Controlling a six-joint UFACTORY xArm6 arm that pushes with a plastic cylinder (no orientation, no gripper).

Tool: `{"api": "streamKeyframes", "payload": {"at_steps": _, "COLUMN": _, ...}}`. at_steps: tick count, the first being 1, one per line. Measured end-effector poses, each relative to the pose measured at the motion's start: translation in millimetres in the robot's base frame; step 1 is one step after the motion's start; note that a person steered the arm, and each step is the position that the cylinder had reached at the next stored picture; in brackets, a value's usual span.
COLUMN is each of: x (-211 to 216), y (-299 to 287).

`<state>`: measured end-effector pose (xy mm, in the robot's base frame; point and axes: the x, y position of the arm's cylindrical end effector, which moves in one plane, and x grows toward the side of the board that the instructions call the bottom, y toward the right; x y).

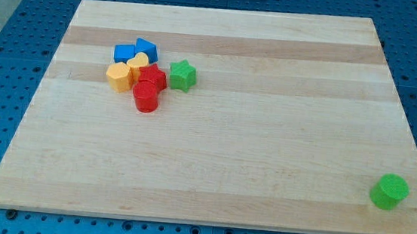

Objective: Move the green circle slightly upwards

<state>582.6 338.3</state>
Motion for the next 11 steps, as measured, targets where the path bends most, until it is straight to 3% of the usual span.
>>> {"api": "streamKeyframes", "payload": {"at_steps": 1, "x": 33.3, "y": -27.6}}
{"api": "streamKeyframes", "payload": {"at_steps": 2, "x": 15.8, "y": -75.9}}
{"api": "streamKeyframes", "payload": {"at_steps": 4, "x": -40.2, "y": -103.7}}
{"api": "streamKeyframes", "payload": {"at_steps": 5, "x": -31.1, "y": -106.1}}
{"api": "streamKeyframes", "payload": {"at_steps": 6, "x": -25.4, "y": -54.4}}
{"api": "streamKeyframes", "payload": {"at_steps": 7, "x": 21.9, "y": -60.0}}
{"api": "streamKeyframes", "payload": {"at_steps": 9, "x": 15.7, "y": -174.3}}
{"api": "streamKeyframes", "payload": {"at_steps": 10, "x": 2.2, "y": -172.2}}
{"api": "streamKeyframes", "payload": {"at_steps": 11, "x": 35.8, "y": -144.3}}
